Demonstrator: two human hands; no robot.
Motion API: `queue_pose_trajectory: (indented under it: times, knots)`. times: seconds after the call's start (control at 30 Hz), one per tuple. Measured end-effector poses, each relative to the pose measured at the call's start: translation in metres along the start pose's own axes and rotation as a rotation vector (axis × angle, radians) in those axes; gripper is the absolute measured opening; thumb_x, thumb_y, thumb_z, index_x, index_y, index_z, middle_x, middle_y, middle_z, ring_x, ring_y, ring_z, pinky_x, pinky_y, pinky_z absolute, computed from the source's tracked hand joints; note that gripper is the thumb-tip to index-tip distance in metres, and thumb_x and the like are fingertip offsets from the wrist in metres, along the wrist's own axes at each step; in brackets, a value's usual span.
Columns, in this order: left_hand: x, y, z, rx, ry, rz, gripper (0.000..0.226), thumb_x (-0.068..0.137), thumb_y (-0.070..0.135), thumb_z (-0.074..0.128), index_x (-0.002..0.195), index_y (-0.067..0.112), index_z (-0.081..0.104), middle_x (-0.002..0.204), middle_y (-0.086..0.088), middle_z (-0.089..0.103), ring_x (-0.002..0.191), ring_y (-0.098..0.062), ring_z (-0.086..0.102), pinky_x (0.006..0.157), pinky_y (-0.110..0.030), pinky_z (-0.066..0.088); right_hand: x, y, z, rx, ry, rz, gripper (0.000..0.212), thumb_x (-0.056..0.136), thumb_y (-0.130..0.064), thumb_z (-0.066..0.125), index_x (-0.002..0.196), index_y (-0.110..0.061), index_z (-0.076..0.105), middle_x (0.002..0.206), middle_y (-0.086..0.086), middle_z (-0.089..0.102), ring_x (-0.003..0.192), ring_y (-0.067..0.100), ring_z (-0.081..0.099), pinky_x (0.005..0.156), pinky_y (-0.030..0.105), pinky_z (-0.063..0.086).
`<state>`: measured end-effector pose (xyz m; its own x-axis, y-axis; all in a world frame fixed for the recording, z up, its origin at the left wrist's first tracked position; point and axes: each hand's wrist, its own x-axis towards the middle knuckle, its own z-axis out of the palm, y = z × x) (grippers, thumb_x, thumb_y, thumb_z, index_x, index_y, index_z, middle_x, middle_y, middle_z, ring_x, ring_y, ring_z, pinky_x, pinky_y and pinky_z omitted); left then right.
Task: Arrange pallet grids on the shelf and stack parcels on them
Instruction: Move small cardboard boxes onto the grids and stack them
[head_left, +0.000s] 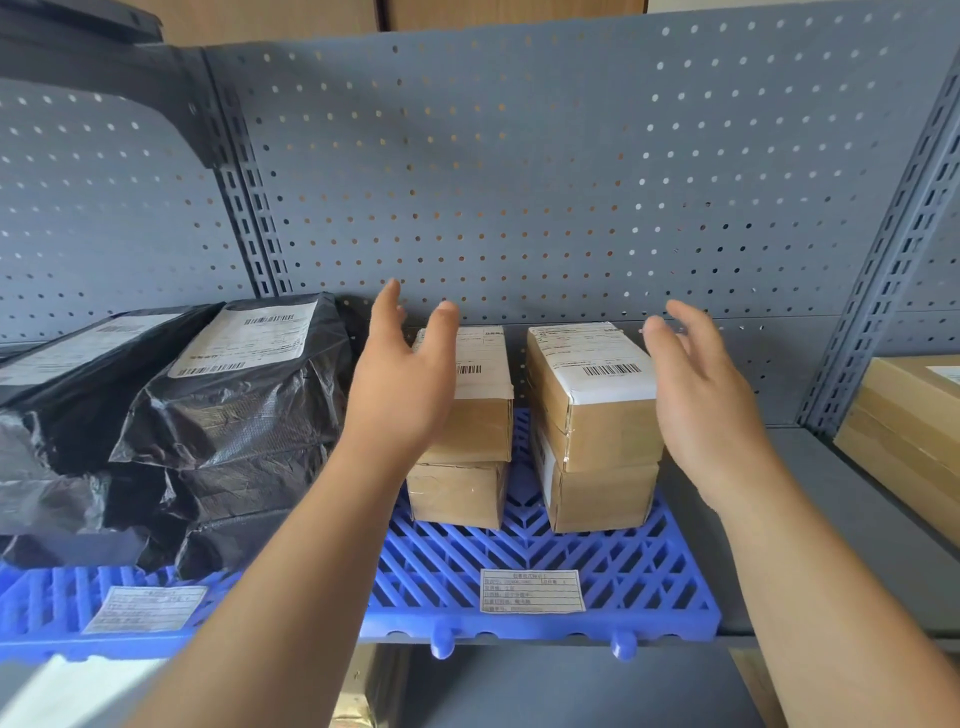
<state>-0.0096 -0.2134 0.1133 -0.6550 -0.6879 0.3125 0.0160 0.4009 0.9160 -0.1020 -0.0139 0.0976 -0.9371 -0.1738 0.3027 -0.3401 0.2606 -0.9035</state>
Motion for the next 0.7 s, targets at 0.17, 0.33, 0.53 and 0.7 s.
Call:
queue_pose_trajectory:
  times: [0.17,0.33,0.53,0.7]
  knots:
    - [-0.012,-0.007,0.003,-0.11,0.07,-0.046,0.064,0.1,0.057,0.04,0.159,0.039,0.021,0.156,0.019,0.038,0.134,0.003,0.035,0.105,-0.025,0.024,-0.004,0.012,0.001,0.12,-0.016,0.039,0.051,0.101,-0.059,0.035,0.15,-0.042,0.036,0.127,-0.028,0.042,0.12,-0.001,0.037,0.1,0.028,0.025]
    - [-0.016,-0.024,0.006,-0.149,0.08,-0.083,0.06,0.101,0.064,0.031,0.156,0.042,0.029,0.155,0.023,0.037,0.136,0.004,0.032,0.112,-0.025,0.02,-0.007,0.025,0.004,0.213,-0.066,0.069,0.058,0.094,-0.072,0.033,0.147,-0.048,0.039,0.126,-0.04,0.042,0.131,-0.003,0.038,0.113,0.032,0.026]
    - [-0.023,-0.047,0.008,-0.204,0.086,-0.234,0.077,0.086,0.082,0.023,0.151,0.045,0.039,0.154,0.017,0.043,0.142,-0.005,0.035,0.122,-0.039,0.022,-0.017,0.04,0.012,0.39,-0.144,0.139,0.066,0.075,-0.088,0.048,0.13,-0.054,0.055,0.13,-0.03,0.06,0.125,-0.006,0.051,0.116,0.038,0.033]
    - [-0.03,-0.053,0.012,-0.258,0.093,-0.406,0.086,0.09,0.083,0.023,0.148,0.026,0.049,0.142,0.008,0.053,0.133,-0.015,0.047,0.107,-0.034,0.034,-0.026,0.047,0.018,0.424,-0.206,0.157,0.039,0.076,-0.084,0.05,0.11,-0.065,0.058,0.12,-0.034,0.064,0.117,-0.01,0.055,0.113,0.037,0.035]
